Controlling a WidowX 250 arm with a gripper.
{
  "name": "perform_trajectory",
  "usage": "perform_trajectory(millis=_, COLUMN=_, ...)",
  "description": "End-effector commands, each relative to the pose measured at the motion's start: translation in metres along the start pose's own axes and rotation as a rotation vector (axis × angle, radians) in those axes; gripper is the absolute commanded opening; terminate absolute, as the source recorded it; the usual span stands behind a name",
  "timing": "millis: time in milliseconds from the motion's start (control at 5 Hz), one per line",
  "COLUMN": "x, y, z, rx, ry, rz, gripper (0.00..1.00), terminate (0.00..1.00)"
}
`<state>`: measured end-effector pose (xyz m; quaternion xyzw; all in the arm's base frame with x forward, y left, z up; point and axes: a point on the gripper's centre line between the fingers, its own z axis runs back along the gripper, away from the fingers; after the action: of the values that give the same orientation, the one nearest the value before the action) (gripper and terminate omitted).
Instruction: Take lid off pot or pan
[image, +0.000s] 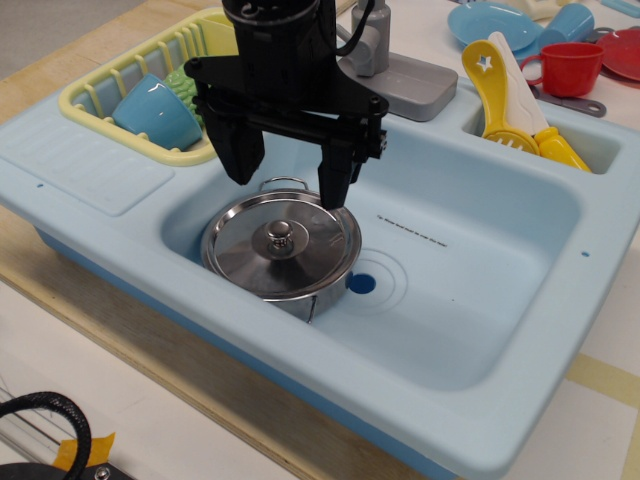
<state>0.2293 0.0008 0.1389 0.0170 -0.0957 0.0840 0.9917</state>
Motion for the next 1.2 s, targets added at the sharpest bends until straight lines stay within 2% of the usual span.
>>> perform_trajectory(millis=0, x=0.000, y=0.000, z=0.000, rx=0.000, ry=0.000, rz=0.000, gripper=1.00, terminate=0.00)
perform_trajectory(millis=200, x=-0.003, y=0.003, z=-0.008, rx=0.007, ry=-0.026, rz=0.053, gripper=1.00, terminate=0.00)
perform_trajectory(millis=600, x=0.002, y=0.009, z=-0.022, rx=0.017, ry=0.035, rz=0.090, gripper=1.00, terminate=0.00)
perform_trajectory(millis=1000, x=0.005, y=0.015, z=-0.035, rx=0.020, ry=0.065, rz=0.111, gripper=1.00, terminate=0.00)
